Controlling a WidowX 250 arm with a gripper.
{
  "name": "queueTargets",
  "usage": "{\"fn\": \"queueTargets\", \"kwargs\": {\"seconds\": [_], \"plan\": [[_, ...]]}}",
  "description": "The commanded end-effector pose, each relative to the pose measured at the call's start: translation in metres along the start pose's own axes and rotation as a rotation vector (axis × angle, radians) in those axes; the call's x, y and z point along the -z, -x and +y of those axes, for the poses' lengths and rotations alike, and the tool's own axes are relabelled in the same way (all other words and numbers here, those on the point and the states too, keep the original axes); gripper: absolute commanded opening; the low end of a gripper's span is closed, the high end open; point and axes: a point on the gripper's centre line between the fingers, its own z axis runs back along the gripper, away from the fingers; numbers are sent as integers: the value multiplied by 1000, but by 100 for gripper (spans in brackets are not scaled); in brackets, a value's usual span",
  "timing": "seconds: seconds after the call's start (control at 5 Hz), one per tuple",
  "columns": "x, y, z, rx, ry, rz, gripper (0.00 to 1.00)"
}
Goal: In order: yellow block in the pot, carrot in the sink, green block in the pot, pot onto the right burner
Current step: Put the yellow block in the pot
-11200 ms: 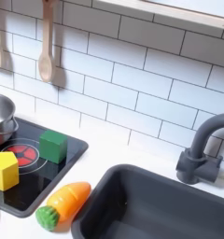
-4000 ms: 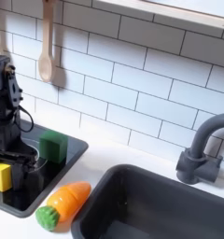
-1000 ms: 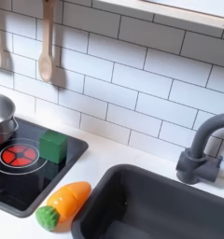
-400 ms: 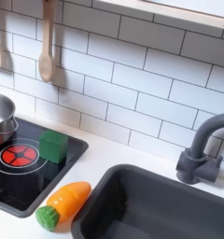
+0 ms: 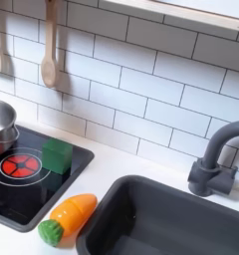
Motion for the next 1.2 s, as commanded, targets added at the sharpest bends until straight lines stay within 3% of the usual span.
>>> {"fn": "queueTargets", "kwargs": {"seconds": [0.0,0.4,1.0], "plan": [[16,4,1,-1,-9,29,0],[9,-4,3,-20,-6,19,0],[16,-12,6,-20,-14,30,0]]}}
